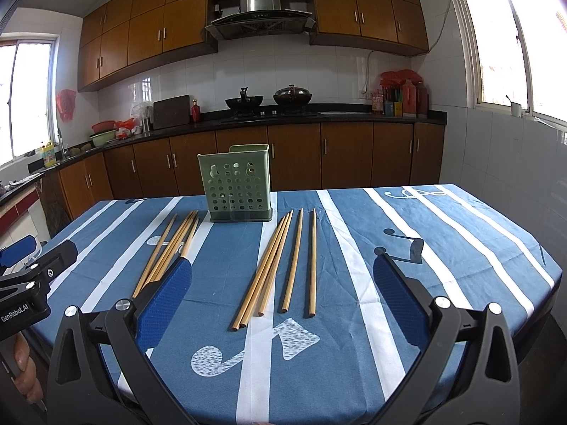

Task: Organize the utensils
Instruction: 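Lower the right tool onto a wooden chopstick and close it while the left tool grasps another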

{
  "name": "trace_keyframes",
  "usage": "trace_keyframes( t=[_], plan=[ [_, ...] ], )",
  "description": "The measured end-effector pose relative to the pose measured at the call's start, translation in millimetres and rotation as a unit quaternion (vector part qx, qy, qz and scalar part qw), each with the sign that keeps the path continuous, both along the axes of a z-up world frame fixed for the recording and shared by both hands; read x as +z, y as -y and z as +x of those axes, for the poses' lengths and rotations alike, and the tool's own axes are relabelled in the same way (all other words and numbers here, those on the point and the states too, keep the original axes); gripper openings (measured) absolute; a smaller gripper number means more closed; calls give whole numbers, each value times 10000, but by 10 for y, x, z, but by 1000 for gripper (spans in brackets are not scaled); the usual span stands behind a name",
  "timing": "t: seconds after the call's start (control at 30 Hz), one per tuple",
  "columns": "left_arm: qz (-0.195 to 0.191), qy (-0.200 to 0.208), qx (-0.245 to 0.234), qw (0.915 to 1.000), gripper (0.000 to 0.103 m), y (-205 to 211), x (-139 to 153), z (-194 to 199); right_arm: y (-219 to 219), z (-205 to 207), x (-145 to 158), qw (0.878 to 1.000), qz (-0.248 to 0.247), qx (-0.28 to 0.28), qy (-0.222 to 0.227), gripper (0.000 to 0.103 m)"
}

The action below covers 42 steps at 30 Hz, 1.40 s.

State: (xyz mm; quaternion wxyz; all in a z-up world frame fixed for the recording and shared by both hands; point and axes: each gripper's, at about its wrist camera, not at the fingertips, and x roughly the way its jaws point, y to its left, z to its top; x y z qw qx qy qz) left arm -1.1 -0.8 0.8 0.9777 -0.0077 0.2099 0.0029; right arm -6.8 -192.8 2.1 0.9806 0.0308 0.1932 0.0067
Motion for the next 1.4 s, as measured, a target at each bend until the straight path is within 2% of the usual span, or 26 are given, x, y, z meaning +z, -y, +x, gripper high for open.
trace_keyframes(
  t=[0.5,0.73,0.8,0.87,1.03,1.17,1.2,1.23,1.37,1.4],
  plan=[
    [-40,-90,19,9999,99,25,-87,65,9,51,-42,9999,43,-1,-92,101],
    [-101,-887,391,9952,99,-141,-296,390,181,320,-168,9971,302,-147,-686,100],
    [-268,-1070,352,9933,99,-223,-351,473,236,470,-228,9946,329,-200,-963,95],
    [-432,-1239,357,9907,99,-317,-398,574,303,646,-293,9905,413,-330,-1269,83],
    [-550,-1636,484,9838,99,-513,-457,875,431,1165,-558,9732,753,-312,-2149,56],
    [-659,-1936,462,9778,99,-652,-526,1131,430,1406,-722,9653,634,-374,-2507,46],
    [-647,-1998,413,9768,96,-655,-544,1182,423,1459,-771,9629,590,-382,-2604,44],
    [-627,-2042,367,9762,89,-648,-558,1219,420,1497,-812,9609,576,-375,-2682,38],
    [-493,-2354,125,9706,69,-548,-689,1421,394,1534,-836,9633,278,-468,-2627,18],
    [-504,-2433,50,9686,64,-519,-726,1471,410,1542,-836,9635,294,-479,-2617,17]
  ],
)
